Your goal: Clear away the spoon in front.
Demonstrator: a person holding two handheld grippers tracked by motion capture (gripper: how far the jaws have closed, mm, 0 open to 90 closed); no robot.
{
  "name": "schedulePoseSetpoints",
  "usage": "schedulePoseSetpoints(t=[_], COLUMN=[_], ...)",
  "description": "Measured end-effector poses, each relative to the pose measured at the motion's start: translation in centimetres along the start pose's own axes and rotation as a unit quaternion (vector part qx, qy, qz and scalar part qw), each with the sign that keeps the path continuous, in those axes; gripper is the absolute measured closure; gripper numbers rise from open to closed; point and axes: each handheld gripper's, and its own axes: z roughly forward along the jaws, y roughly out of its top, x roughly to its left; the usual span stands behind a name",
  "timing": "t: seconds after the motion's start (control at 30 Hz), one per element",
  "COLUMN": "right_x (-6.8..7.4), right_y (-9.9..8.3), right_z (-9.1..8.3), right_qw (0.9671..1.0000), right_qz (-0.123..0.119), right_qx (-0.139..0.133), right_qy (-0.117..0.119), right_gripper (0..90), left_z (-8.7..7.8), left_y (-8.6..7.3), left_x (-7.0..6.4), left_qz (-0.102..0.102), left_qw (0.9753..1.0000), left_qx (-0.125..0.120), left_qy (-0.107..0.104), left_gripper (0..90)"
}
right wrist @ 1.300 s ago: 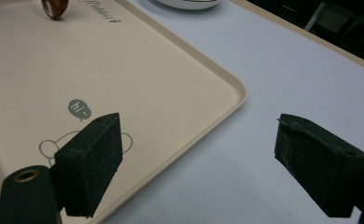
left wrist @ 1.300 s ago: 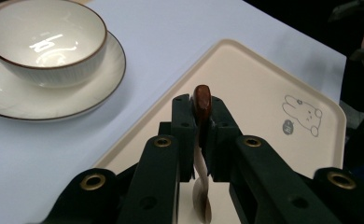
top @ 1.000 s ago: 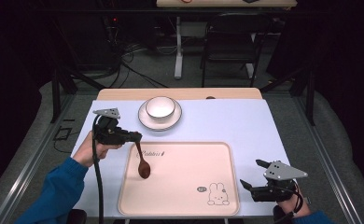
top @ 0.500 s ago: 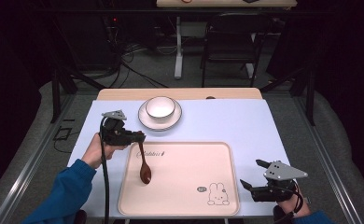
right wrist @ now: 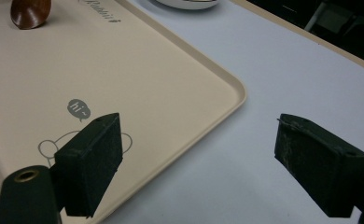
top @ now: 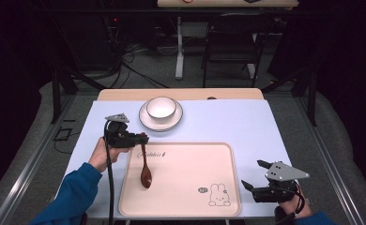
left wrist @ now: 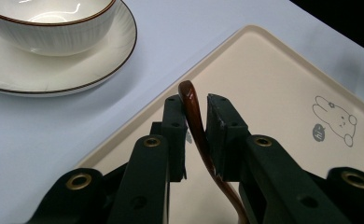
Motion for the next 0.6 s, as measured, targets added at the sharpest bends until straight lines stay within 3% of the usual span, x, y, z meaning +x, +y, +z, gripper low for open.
schedulePoseSetpoints(t=[0.6], right_x=[0.1], right_y=[0.1], right_z=[0.1], right_qw=[1.0], right_qz=[-0.003], right_qx=[0.001], right_qy=[0.0], right_gripper=[14.3], left_z=[1.2], left_y=[-1.7], left_x=[1.1], left_qz=[-0.036], left_qw=[0.9992], left_qx=[0.002], left_qy=[0.019], left_gripper=[75.9])
